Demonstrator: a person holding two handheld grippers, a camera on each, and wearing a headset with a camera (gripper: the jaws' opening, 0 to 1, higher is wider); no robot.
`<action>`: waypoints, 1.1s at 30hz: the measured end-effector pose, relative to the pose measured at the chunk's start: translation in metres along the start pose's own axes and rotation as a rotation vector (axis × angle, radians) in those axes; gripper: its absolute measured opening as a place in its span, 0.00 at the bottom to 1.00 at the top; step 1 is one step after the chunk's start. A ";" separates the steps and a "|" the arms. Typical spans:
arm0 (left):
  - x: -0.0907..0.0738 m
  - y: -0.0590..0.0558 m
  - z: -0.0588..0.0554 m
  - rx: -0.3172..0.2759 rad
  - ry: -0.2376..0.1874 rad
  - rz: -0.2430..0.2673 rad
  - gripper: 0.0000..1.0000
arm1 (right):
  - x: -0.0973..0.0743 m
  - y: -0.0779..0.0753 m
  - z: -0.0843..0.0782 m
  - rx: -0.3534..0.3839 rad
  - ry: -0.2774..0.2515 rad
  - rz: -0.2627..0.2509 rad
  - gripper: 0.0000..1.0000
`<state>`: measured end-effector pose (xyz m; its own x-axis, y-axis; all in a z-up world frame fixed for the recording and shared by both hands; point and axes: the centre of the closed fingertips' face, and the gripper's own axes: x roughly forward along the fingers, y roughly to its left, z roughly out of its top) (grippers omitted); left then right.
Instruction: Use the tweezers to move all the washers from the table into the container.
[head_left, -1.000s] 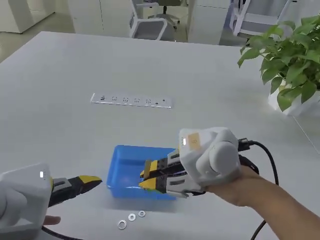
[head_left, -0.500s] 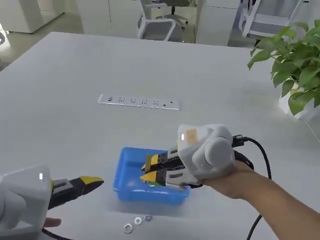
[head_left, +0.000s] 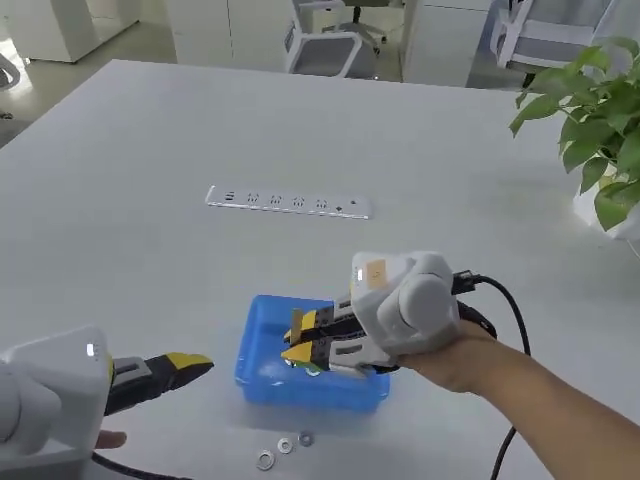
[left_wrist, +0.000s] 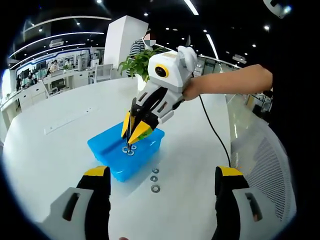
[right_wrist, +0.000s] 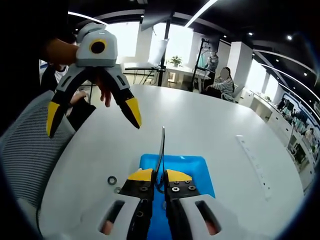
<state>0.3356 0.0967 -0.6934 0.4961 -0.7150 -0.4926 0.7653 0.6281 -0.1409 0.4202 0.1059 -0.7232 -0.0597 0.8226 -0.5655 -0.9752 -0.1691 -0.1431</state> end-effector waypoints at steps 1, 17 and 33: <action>0.000 0.002 0.000 0.003 0.002 0.005 0.89 | 0.001 0.000 -0.001 0.004 -0.001 0.004 0.07; 0.007 0.056 0.016 0.053 -0.013 0.142 0.48 | 0.017 0.001 -0.022 0.040 0.027 0.045 0.07; 0.039 0.071 0.038 0.135 0.006 0.073 0.22 | 0.022 0.002 -0.031 0.050 0.036 0.065 0.07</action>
<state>0.4250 0.1020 -0.6904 0.5505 -0.6666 -0.5026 0.7756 0.6311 0.0126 0.4238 0.1071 -0.7609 -0.1162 0.7908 -0.6009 -0.9790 -0.1931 -0.0649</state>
